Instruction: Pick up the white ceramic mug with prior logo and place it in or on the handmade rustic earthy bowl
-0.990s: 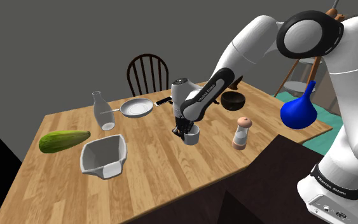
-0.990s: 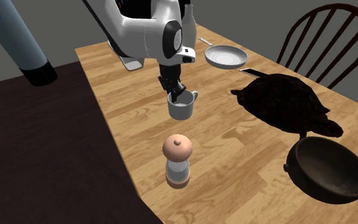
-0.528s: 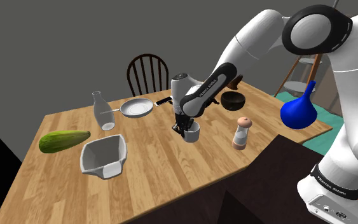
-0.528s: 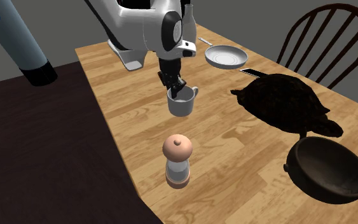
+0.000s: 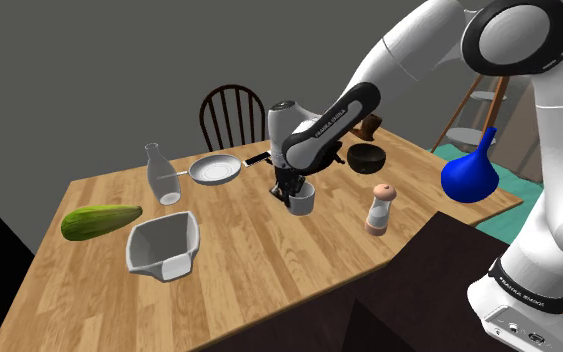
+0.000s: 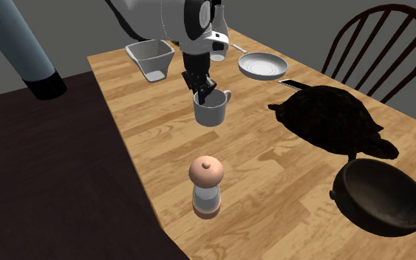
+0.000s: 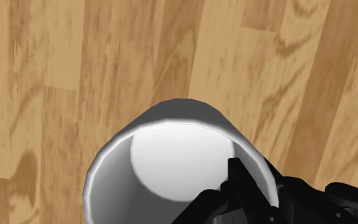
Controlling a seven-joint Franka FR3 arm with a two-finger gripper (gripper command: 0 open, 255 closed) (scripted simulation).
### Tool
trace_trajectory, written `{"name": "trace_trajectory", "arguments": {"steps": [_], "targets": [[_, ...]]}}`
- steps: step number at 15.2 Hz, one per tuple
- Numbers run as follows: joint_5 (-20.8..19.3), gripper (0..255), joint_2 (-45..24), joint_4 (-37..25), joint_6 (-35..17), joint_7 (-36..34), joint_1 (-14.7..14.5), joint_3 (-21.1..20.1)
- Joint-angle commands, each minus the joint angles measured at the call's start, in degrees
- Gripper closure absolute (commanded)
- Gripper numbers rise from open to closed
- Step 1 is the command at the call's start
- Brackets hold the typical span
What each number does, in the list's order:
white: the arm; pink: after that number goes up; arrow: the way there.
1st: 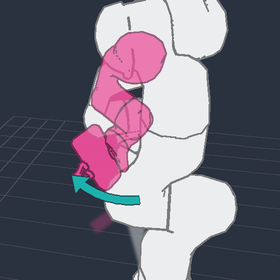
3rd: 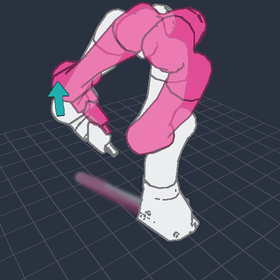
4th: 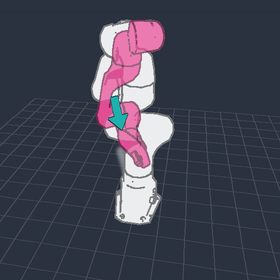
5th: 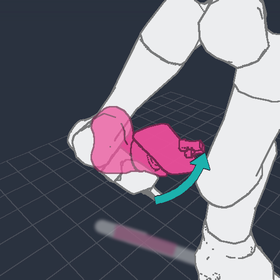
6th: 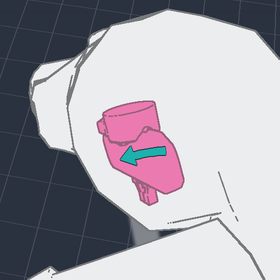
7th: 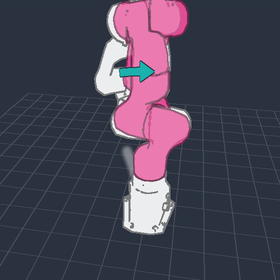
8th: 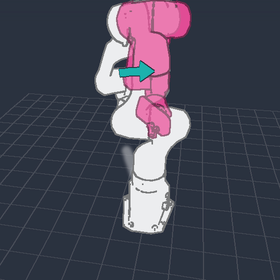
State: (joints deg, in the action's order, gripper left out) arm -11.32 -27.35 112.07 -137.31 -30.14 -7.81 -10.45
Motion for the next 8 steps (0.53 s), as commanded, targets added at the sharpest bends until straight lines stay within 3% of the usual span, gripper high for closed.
{"name": "trace_trajectory", "arguments": {"steps": [1,8], "targets": [[0.4,255,1.1,-0.1,1.2,0.4,0.2,-0.2],[1.6,255,4.8,-0.6,5.3,1.3,0.7,-0.9]]}}
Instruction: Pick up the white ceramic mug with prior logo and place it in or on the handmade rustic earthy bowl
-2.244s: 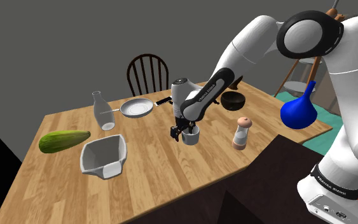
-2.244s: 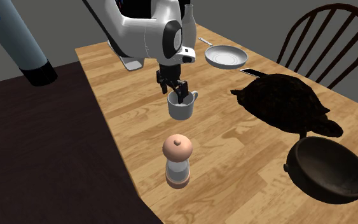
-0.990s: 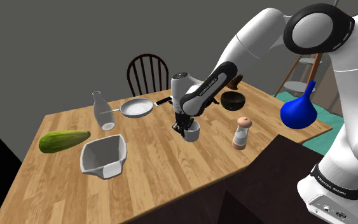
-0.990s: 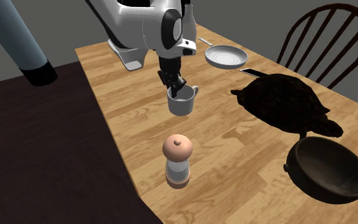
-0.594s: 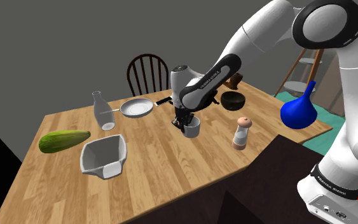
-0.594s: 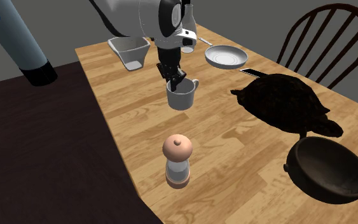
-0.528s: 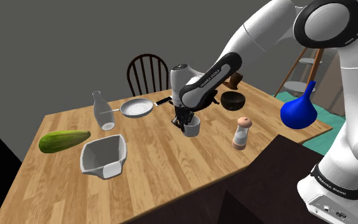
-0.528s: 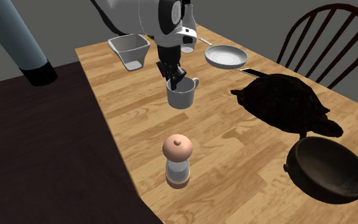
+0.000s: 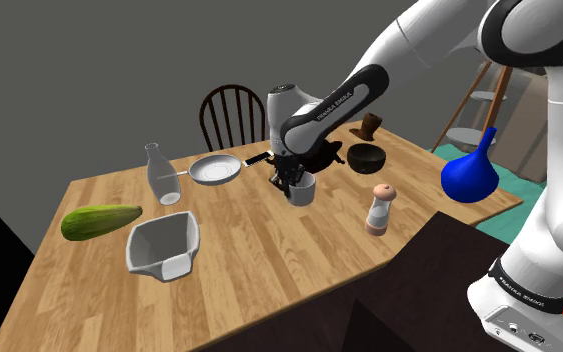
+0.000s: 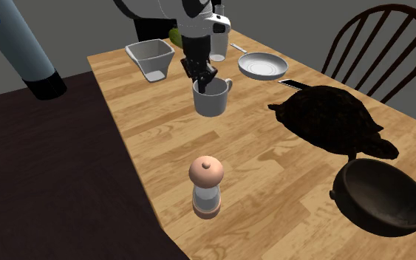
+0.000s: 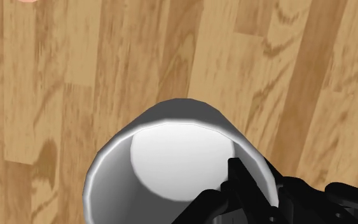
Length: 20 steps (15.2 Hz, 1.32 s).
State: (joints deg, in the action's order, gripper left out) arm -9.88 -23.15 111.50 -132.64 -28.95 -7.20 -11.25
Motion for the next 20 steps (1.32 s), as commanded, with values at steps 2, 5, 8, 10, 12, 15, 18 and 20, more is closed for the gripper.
{"name": "trace_trajectory", "arguments": {"steps": [2,5,8,10,12,15,18,20], "targets": [[0.5,255,1.5,-0.4,1.9,0.4,0.2,-0.3],[1.0,255,2.9,-0.9,3.7,0.8,0.3,-0.5],[1.5,255,4.2,-1.5,5.6,1.1,0.4,-0.7],[1.8,255,5.0,-2.0,6.9,1.4,0.5,-0.8],[2.0,255,5.6,-2.4,7.8,1.6,0.5,-0.9],[2.5,255,6.8,-0.9,7.2,5.5,3.2,0.3],[3.0,255,7.5,0.0,6.7,9.5,5.8,1.5],[3.3,255,7.8,0.3,6.6,12.2,7.5,2.4]]}}
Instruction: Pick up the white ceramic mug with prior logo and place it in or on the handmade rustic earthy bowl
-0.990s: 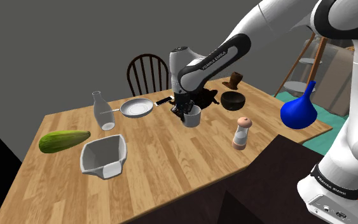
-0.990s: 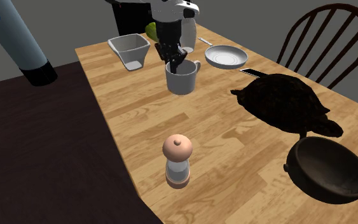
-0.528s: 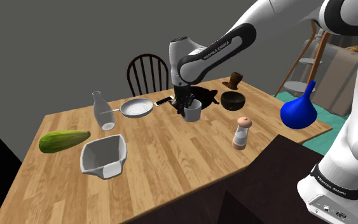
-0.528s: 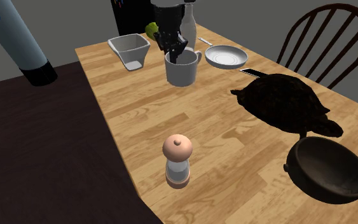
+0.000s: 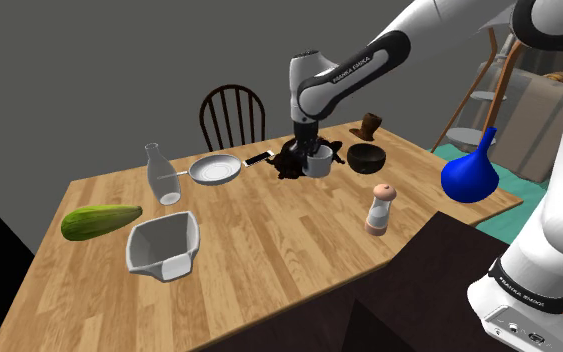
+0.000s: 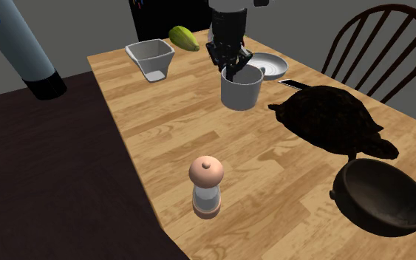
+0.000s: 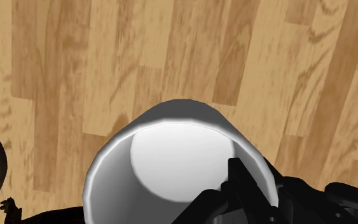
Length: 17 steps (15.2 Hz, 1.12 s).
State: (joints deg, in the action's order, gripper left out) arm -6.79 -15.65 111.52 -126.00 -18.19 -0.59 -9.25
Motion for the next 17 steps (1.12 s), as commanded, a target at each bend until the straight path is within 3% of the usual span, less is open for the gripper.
{"name": "trace_trajectory", "arguments": {"steps": [1,9,17], "targets": [[0.3,255,0.4,0.3,-0.2,2.8,1.7,0.9],[1.3,255,-0.9,-1.9,0.1,13.4,8.2,4.4],[2.3,255,-5.1,-8.4,1.9,23.5,14.6,7.4]]}}
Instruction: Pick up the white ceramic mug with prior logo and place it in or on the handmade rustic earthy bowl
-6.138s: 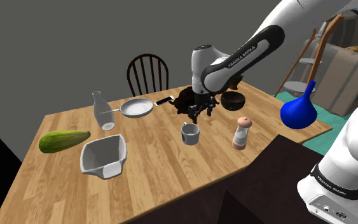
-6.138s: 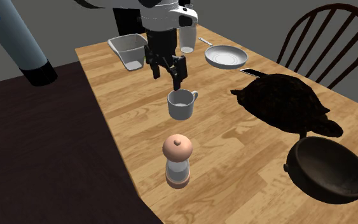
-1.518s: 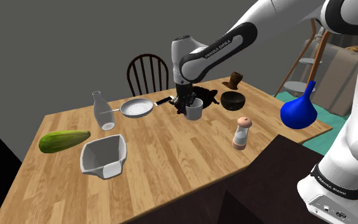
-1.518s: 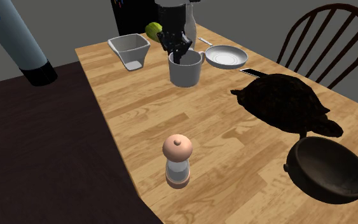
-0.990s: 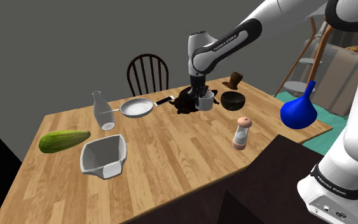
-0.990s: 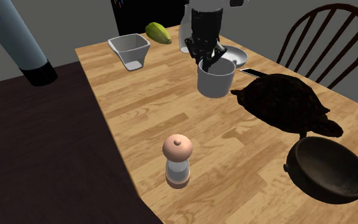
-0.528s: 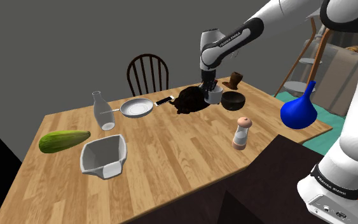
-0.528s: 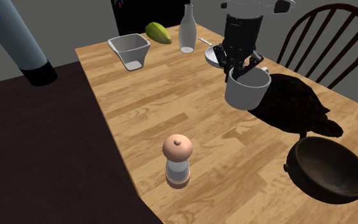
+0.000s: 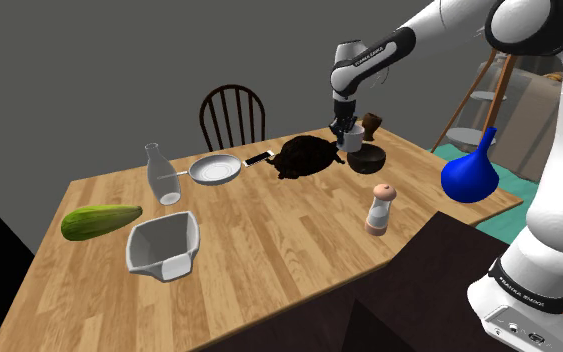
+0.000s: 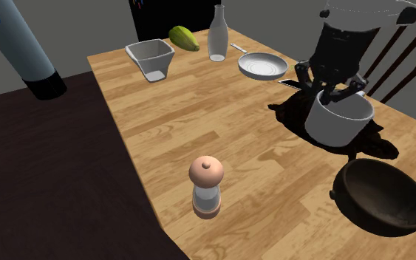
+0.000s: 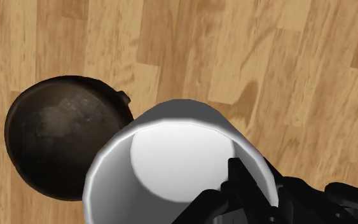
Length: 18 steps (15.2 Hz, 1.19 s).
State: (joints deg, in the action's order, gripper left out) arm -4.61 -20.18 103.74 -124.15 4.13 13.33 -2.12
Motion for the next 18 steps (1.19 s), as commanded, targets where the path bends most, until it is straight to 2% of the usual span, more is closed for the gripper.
{"name": "trace_trajectory", "arguments": {"steps": [1,12,18], "targets": [[0.3,255,-1.3,-1.8,0.4,2.4,1.5,0.6],[2.1,255,-12.3,-19.5,6.5,14.4,9.8,3.4],[2.0,255,-14.1,-17.7,2.9,14.2,9.9,3.4]]}}
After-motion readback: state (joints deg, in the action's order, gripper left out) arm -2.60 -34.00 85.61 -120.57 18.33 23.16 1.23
